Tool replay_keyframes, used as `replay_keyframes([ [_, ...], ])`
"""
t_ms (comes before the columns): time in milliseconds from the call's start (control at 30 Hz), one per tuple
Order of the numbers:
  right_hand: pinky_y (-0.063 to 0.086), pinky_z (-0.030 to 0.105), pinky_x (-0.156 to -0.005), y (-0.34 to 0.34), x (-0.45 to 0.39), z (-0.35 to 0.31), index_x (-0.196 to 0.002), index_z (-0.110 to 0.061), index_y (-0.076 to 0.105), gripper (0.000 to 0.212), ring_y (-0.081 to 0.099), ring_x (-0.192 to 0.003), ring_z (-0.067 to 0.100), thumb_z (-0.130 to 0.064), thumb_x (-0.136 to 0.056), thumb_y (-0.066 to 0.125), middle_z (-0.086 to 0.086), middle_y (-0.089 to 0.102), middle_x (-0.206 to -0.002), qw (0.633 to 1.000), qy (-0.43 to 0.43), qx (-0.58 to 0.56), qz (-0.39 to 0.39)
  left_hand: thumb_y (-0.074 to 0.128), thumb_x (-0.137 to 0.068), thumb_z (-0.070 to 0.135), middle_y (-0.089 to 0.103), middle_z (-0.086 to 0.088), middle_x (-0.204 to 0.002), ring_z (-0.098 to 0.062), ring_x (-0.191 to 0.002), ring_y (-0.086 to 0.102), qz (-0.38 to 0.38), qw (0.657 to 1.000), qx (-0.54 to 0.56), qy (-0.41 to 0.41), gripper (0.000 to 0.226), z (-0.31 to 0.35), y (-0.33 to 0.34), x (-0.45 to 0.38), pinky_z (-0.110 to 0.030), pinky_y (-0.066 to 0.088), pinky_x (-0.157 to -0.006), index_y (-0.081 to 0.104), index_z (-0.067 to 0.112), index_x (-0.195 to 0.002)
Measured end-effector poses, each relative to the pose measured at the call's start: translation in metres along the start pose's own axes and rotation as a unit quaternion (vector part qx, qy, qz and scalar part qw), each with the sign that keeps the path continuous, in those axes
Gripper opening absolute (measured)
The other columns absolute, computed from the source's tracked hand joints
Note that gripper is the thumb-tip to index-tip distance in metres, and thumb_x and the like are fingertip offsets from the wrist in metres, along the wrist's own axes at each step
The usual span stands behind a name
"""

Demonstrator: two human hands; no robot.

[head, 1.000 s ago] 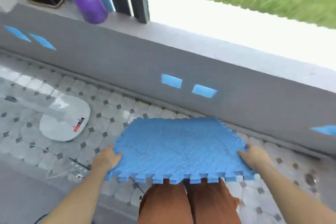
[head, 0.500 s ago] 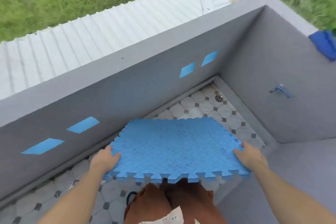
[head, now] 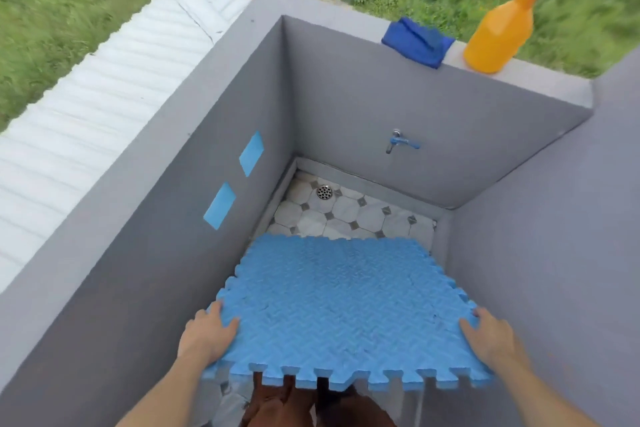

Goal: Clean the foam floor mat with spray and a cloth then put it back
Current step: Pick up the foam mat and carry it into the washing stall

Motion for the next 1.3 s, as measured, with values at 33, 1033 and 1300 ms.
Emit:
replay_keyframes([
  [33,0.046,0.042,-0.099,0.006,-0.007,0.001,-0.144,-0.028,0.045,0.056,0.058,-0.118,0.036,-0.051,-0.093,0.047,0.019,0.057,-0.131,1.000,0.014,-0.007,0.003,0.042,-0.091,0.054,0.047,-0.013,-0.133,-0.032,-0.115,0.051,-0.003,1.000,-0.012,0.012,0.064,0.013,-0.006,-0.019,-0.040,0.045,-0.095,0.028,0.025,-0.145],
  [1033,0.041,0.043,-0.104,0.358,-0.397,-0.068,-0.149,-0.032,0.031,0.066,0.051,-0.122,0.039,-0.040,-0.089,0.058,0.021,0.043,-0.142,0.957,0.153,-0.245,-0.036,0.064,-0.084,0.038,0.039,-0.023,-0.138,-0.043,-0.121,0.046,-0.032,0.998,-0.024,0.052,0.077,0.150,0.203,-0.518,-0.049,0.040,-0.102,0.017,0.028,-0.144],
  [1300,0.039,0.042,-0.102,0.419,-0.424,-0.069,-0.152,-0.029,0.023,0.076,0.045,-0.129,0.036,-0.036,-0.088,0.063,0.014,0.030,-0.152,0.952,0.150,-0.264,-0.041,0.068,-0.079,0.046,0.026,-0.018,-0.151,-0.040,-0.134,0.035,-0.060,0.997,-0.051,0.022,0.103,0.132,0.262,-0.559,-0.050,0.039,-0.105,-0.005,0.032,-0.150],
])
Point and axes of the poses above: each hand's wrist, its own x-axis away from the middle knuckle, its own y-axis out of the palm, z = x × y, the point moved 9 cm from there along -x, towards the middle knuckle
